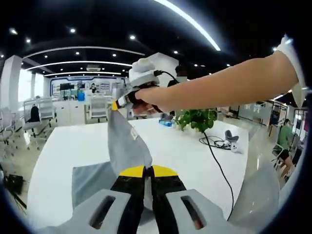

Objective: Fold the towel on the table until its edges align and the towel forms a compact rectangular stack.

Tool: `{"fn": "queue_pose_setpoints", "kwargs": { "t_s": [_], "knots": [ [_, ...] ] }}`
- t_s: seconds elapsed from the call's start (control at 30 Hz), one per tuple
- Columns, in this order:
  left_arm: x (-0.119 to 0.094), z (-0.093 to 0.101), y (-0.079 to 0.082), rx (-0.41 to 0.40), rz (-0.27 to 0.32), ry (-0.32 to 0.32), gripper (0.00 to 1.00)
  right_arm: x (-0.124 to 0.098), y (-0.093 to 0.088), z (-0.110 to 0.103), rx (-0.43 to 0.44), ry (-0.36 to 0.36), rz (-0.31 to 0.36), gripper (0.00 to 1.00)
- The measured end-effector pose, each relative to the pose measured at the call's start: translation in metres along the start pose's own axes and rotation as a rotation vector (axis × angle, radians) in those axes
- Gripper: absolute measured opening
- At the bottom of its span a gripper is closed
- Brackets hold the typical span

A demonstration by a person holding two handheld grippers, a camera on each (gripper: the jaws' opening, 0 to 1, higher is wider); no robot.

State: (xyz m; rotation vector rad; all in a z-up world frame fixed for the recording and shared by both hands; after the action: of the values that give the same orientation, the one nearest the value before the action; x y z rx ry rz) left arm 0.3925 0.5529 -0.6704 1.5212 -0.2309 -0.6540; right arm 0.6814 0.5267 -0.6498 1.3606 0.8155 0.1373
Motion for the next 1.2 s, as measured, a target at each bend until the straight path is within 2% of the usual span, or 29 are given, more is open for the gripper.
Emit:
{"fn": "queue_pose_setpoints", "kwargs": {
  "t_s": [0.1,0.3,0.4,0.63,0.83,1.03,1.1,1.2],
  "knots": [
    [-0.001,-0.009,-0.010,-0.006,-0.013,0.014,0.03,0.012,-0.006,-0.015,-0.028,0.021,-0.008,0.00],
    [-0.001,-0.022,-0.030,-0.006,-0.048,0.029,0.03,0.037,-0.011,-0.023,-0.065,0.027,-0.021,0.00],
    [0.001,-0.029,-0.040,0.005,-0.066,0.041,0.03,0.042,-0.015,-0.027,-0.085,0.030,-0.024,0.00],
    [0.003,-0.050,-0.058,-0.028,-0.086,0.069,0.03,0.060,-0.023,-0.042,-0.111,0.044,-0.032,0.00],
    [0.004,-0.061,-0.079,-0.028,-0.124,0.083,0.04,0.080,-0.040,-0.049,-0.147,0.050,-0.057,0.00],
    [0.000,-0.068,-0.095,-0.037,-0.151,0.102,0.04,0.093,-0.055,-0.064,-0.163,0.075,-0.074,0.00],
    [-0.001,-0.073,-0.101,-0.034,-0.160,0.114,0.04,0.105,-0.059,-0.072,-0.162,0.083,-0.078,0.00],
    [-0.004,-0.079,-0.111,-0.048,-0.171,0.131,0.03,0.102,-0.068,-0.077,-0.192,0.091,-0.090,0.00]
  ]
}}
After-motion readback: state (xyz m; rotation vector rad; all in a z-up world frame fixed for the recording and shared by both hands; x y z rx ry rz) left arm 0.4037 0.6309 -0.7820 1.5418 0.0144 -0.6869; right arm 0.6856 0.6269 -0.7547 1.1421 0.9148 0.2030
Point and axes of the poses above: the point that each gripper's makers call its tool centre point, and the gripper's own axes: x roughly forward along the fingers, z roughly to its right, y roughly out of its top, the point moved 1 cm from there along -x, roughly backward along the fingers, and after that the axes turned 1 degree about x, right-handed, at the moved point
